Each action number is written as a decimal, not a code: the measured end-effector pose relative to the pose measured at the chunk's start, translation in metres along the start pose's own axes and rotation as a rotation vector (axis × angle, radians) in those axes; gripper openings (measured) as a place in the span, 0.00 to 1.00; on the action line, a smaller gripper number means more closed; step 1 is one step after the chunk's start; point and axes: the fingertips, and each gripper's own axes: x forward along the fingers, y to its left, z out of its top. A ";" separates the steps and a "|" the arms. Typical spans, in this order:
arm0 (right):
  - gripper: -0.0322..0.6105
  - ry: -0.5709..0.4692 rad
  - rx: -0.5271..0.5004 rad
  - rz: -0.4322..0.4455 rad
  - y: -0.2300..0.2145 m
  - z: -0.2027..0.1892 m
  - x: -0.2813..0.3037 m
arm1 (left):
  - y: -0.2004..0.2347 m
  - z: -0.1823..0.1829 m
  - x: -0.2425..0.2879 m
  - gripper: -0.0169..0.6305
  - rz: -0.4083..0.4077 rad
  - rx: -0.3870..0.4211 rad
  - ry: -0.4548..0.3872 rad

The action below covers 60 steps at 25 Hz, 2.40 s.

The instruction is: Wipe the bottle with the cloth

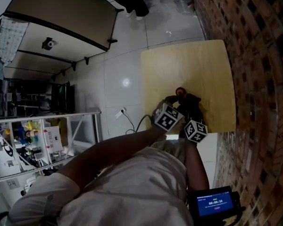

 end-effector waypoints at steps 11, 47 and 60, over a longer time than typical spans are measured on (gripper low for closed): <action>0.17 0.288 0.215 -0.188 -0.063 -0.051 0.038 | 0.004 0.011 0.005 0.29 0.001 -0.096 -0.023; 0.17 0.178 0.236 -0.052 -0.072 -0.034 -0.034 | 0.036 -0.060 0.052 0.56 -0.308 1.292 0.289; 0.17 0.155 0.054 0.024 -0.026 -0.018 -0.041 | 0.030 -0.042 0.044 0.30 -0.304 1.201 0.366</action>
